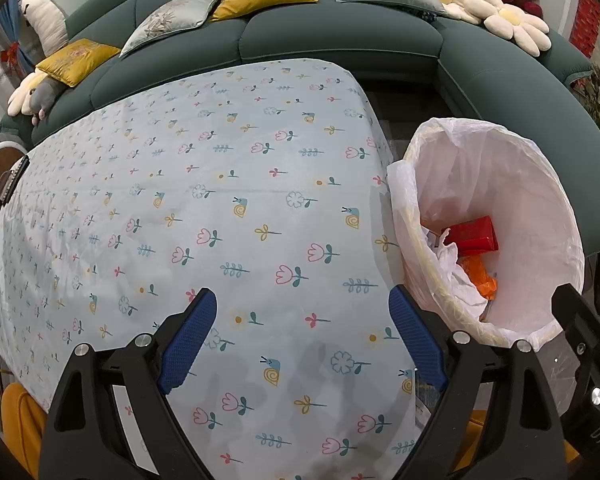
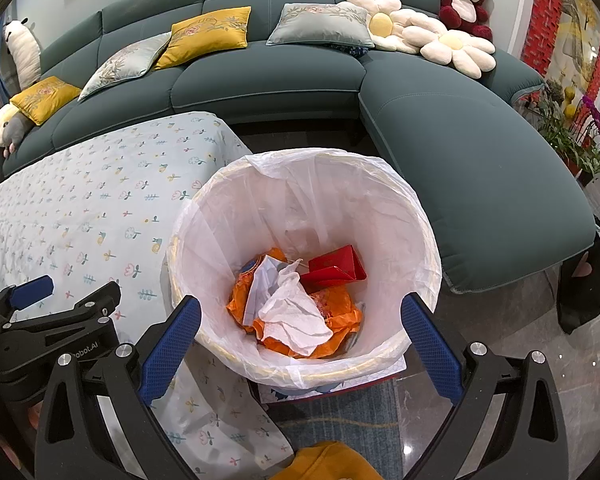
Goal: Collect trash
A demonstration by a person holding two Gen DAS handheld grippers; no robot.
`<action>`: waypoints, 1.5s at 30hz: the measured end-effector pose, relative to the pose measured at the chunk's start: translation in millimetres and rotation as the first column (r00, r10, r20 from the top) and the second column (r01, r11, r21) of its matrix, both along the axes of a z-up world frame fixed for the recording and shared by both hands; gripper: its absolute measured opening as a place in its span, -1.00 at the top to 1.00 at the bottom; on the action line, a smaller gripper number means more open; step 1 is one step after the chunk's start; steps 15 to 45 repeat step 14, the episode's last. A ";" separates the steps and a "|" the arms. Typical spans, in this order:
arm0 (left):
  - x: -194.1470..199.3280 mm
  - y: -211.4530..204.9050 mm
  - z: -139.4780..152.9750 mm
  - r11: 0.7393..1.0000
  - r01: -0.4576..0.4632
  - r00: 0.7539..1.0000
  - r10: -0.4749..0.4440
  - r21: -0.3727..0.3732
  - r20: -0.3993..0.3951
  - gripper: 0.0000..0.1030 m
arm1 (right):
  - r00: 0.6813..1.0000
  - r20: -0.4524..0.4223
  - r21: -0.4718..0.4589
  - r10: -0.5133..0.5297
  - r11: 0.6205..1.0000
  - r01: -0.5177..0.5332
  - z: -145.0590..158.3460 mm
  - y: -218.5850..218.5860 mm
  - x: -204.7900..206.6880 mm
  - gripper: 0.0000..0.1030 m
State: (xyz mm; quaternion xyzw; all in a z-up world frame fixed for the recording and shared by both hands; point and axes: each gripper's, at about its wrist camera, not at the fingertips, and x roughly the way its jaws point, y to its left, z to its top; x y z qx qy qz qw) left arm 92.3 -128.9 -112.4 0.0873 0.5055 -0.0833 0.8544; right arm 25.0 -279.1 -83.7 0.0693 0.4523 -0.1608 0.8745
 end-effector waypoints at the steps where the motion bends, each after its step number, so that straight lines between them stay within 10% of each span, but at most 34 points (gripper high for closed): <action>1: 0.6 -0.3 0.1 1.000 0.001 1.000 -0.001 0.001 -0.001 -0.63 | 1.000 -0.001 0.001 -0.001 1.000 0.001 -0.4 0.1 0.3 -0.87; 45: 2.8 1.1 -0.7 1.000 0.016 1.000 -0.016 -0.008 -0.006 -0.63 | 1.000 -0.006 -0.004 -0.001 1.000 0.001 -0.2 0.3 2.6 -0.87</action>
